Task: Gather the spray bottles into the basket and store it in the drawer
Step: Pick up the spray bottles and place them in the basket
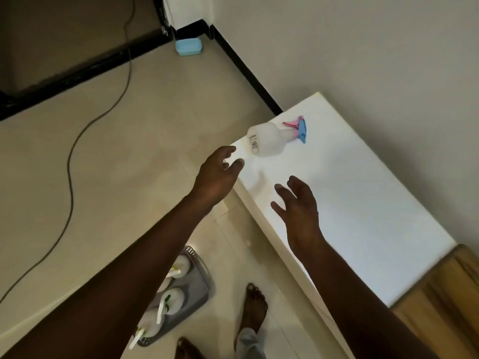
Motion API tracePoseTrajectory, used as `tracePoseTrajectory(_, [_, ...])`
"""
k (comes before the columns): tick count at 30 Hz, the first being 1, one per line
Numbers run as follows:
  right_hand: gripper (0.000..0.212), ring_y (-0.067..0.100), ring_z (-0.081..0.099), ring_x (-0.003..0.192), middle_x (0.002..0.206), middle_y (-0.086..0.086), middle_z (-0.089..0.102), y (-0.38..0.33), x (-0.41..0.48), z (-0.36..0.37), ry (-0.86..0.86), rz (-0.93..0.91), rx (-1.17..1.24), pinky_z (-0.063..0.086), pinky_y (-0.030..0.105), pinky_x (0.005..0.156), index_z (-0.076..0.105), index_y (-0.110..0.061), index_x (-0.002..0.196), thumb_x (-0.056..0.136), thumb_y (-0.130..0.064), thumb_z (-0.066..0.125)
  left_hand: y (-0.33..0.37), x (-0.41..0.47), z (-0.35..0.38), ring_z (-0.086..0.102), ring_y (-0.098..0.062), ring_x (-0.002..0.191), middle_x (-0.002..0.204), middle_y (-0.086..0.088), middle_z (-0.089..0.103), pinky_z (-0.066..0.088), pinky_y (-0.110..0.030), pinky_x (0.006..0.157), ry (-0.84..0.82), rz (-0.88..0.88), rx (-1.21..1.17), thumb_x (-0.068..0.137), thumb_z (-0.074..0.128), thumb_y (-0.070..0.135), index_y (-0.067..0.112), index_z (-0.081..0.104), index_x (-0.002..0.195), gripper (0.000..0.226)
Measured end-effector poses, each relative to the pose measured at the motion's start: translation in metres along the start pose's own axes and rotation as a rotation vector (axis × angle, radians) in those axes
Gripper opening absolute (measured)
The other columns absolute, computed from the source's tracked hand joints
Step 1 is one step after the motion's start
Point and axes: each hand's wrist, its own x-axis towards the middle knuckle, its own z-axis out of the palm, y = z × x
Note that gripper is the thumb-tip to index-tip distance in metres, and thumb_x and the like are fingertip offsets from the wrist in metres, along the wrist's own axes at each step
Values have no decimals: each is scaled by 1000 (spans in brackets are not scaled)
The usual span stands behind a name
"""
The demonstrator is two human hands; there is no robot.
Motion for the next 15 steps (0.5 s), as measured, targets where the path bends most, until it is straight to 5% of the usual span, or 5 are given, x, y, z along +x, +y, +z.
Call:
tracePoseTrajectory(5, [59, 30, 50, 139, 147, 12, 53, -29, 70, 7, -67, 102, 116, 46, 56, 114, 43, -13, 150, 97, -21, 68, 31, 77, 38, 54, -13, 127, 153, 2, 50, 46, -27, 101, 38, 122, 88, 100, 60, 40, 33, 52, 148, 50])
tracePoseTrajectory(10, [55, 37, 47, 142, 155, 12, 47, -36, 112, 23, -107, 205, 150, 48, 54, 112, 43, -16, 152, 102, -28, 62, 40, 128, 64, 51, -17, 142, 158, 1, 49, 42, -26, 111, -29, 24, 62, 100, 59, 41, 27, 53, 149, 51])
tracePoseTrajectory(15, [50, 41, 52, 138, 154, 15, 49, -31, 131, 31, -154, 285, 220, 46, 55, 114, 46, -15, 150, 104, -33, 57, 28, 137, 70, 61, -21, 132, 145, -1, 62, 49, -36, 114, -96, -19, 25, 100, 63, 36, 16, 62, 142, 47])
